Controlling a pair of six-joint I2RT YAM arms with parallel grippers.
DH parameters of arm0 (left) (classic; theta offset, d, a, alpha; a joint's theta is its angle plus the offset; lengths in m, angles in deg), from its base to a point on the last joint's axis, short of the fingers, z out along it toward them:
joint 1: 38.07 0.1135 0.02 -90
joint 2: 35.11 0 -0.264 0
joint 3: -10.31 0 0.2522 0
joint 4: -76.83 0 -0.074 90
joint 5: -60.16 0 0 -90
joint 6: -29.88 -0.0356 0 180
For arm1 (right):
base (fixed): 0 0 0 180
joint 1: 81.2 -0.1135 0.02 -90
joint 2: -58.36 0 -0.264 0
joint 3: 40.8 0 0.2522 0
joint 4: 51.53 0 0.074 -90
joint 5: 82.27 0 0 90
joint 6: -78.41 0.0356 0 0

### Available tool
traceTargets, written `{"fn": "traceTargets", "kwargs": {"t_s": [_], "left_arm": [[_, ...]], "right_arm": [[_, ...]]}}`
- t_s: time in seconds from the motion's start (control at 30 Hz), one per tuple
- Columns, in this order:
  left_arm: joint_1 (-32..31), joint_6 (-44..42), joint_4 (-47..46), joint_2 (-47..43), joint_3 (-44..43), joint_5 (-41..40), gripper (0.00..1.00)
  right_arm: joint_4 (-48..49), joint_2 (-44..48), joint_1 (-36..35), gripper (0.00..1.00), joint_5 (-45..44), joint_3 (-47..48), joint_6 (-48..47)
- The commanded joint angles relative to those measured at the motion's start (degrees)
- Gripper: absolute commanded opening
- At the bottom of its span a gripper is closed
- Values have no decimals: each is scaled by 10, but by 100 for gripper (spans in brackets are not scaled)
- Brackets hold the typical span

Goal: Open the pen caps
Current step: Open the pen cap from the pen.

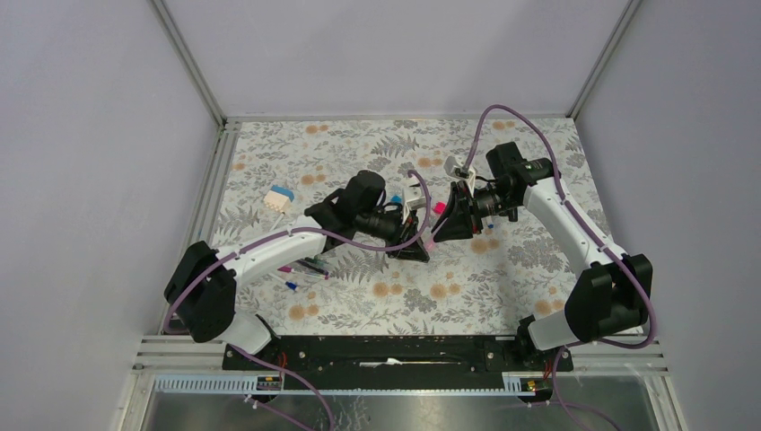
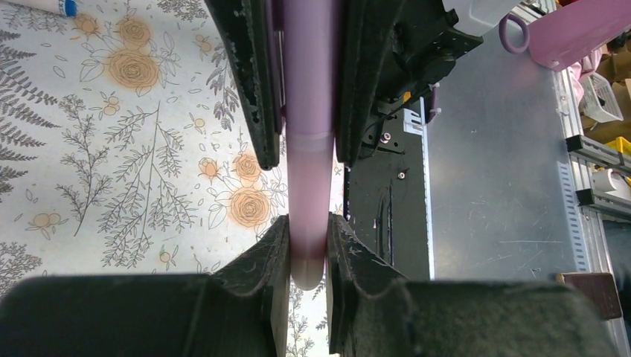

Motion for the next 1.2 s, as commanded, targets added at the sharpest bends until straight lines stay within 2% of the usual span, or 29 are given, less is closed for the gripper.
{"fn": "traceTargets", "kwargs": {"t_s": [0.0, 0.07, 0.1, 0.13, 0.27, 0.33, 0.37, 0.47, 0.5, 0.53, 0.67, 0.83, 0.97, 1.17], "left_arm": [[4, -2, -29, -4, -28, -10, 0], [4, 1, -31, -7, -26, -18, 0], [4, 4, -33, -10, -25, -24, 2], [5, 9, -37, -15, -23, -34, 12], [19, 66, -113, -54, 20, -73, 68], [31, 114, -182, -86, 67, -98, 90], [37, 139, -218, -105, 91, -112, 97], [55, 220, -321, -151, 158, -144, 99], [58, 252, -353, -161, 177, -159, 99], [61, 279, -383, -166, 192, -170, 99], [65, 409, -484, -145, 223, -195, 99], [66, 526, -562, -88, 222, -238, 99], [65, 546, -582, -58, 212, -253, 98], [60, 567, -636, -5, 199, -206, 85]], "right_arm": [[-10, 5, -8, 12, 16, 14, 3], [2, 10, -8, 1, 12, 11, 16], [16, 13, -8, 0, 7, 7, 34], [33, 19, -8, 0, 1, 3, 56], [163, 54, 7, 0, -11, -46, 222], [271, 79, 35, 0, 14, -91, 343], [359, 91, 54, 0, 35, -122, 436], [776, 118, 104, 0, 72, -245, 775], [882, 119, 112, 0, 71, -271, 869], [939, 118, 118, 0, 61, -286, 922], [844, 110, 130, 0, 7, -264, 889], [921, 96, 130, 0, -23, -288, 977], [939, 93, 130, 0, -20, -294, 994], [945, 95, 130, 0, -16, -297, 998]]}}
